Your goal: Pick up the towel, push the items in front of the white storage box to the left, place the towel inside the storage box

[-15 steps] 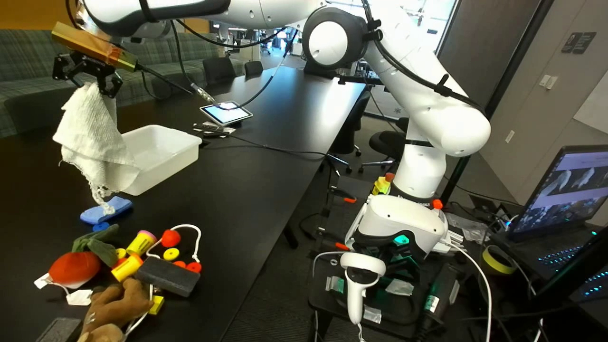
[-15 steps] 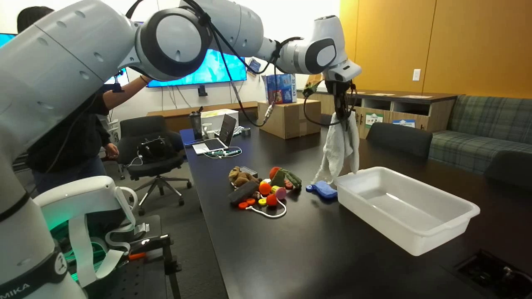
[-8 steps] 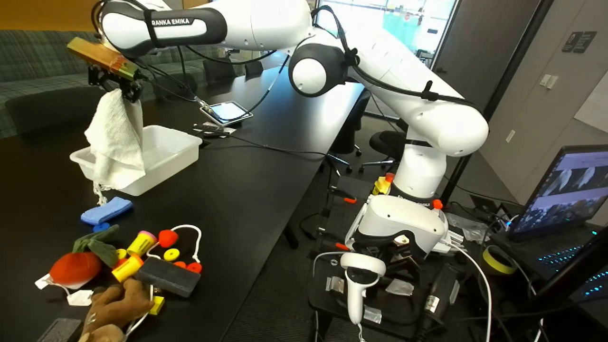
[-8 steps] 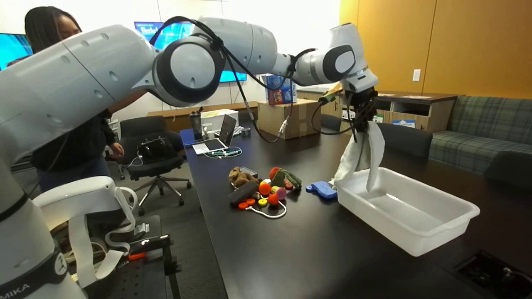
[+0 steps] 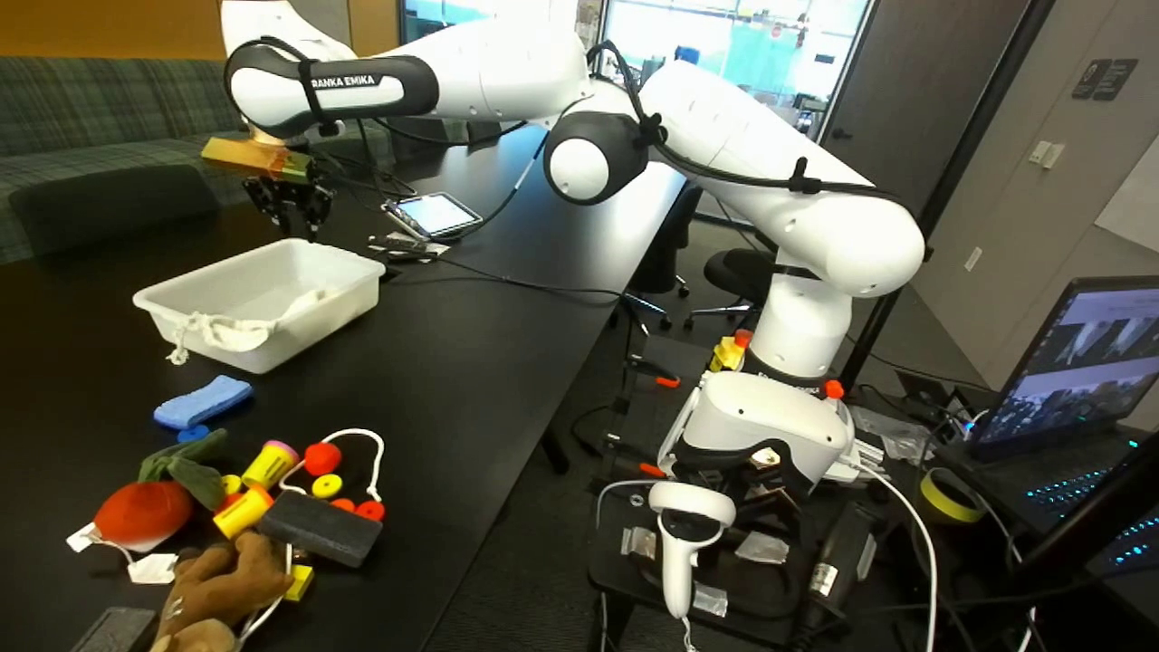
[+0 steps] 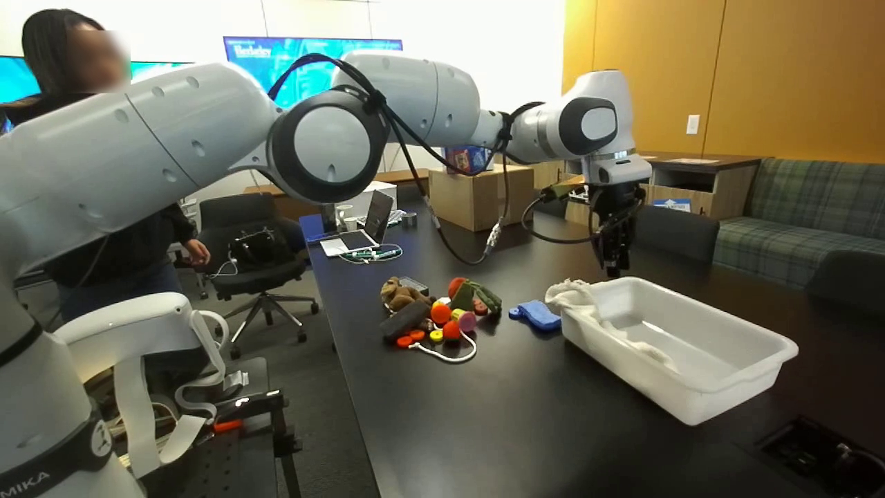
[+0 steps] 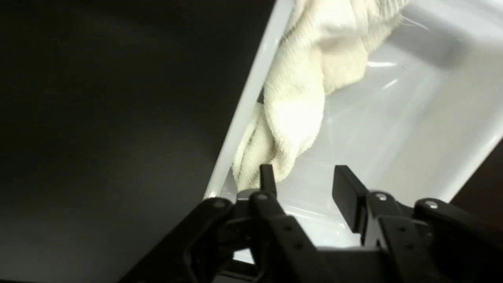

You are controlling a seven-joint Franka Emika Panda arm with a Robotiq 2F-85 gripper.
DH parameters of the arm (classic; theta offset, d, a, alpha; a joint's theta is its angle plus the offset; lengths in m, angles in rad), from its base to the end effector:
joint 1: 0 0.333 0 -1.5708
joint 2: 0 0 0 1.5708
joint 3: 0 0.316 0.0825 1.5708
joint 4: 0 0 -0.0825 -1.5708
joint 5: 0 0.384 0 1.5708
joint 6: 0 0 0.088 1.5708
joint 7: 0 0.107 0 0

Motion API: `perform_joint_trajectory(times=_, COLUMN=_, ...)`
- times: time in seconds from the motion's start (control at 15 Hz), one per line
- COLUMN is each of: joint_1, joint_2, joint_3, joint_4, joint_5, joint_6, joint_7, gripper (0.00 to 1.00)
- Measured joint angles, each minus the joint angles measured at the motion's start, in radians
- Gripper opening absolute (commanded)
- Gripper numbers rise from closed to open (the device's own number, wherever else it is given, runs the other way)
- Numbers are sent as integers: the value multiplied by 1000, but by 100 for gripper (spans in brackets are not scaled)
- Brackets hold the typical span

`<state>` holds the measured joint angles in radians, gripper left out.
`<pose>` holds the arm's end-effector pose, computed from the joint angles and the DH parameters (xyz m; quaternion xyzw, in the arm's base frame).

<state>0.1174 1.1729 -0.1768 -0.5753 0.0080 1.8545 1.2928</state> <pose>0.8141 0.0347 0.3007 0.8110 -0.5772 0.0918 0.0259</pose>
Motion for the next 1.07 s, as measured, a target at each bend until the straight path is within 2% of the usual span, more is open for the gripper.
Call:
perform_joint_trajectory(times=0.13, joint_1=9, joint_2=5, joint_3=22, joint_4=10, joint_5=0, joint_6=-58, joint_7=-85, gripper=95)
perform_joint_trajectory(times=0.27, joint_1=19, joint_2=4, joint_3=52, joint_4=24, joint_5=2, joint_6=-96, joint_7=-170, gripper=100)
perform_joint_trajectory(times=0.6, joint_1=6, joint_2=-23, joint_3=118, joint_4=36, joint_5=18, joint_6=-155, joint_7=-415, gripper=100)
perform_joint_trajectory(times=1.07, joint_1=-85, joint_2=-108, joint_3=189, joint_4=-5, joint_5=59, joint_6=-331, joint_7=-783, gripper=100)
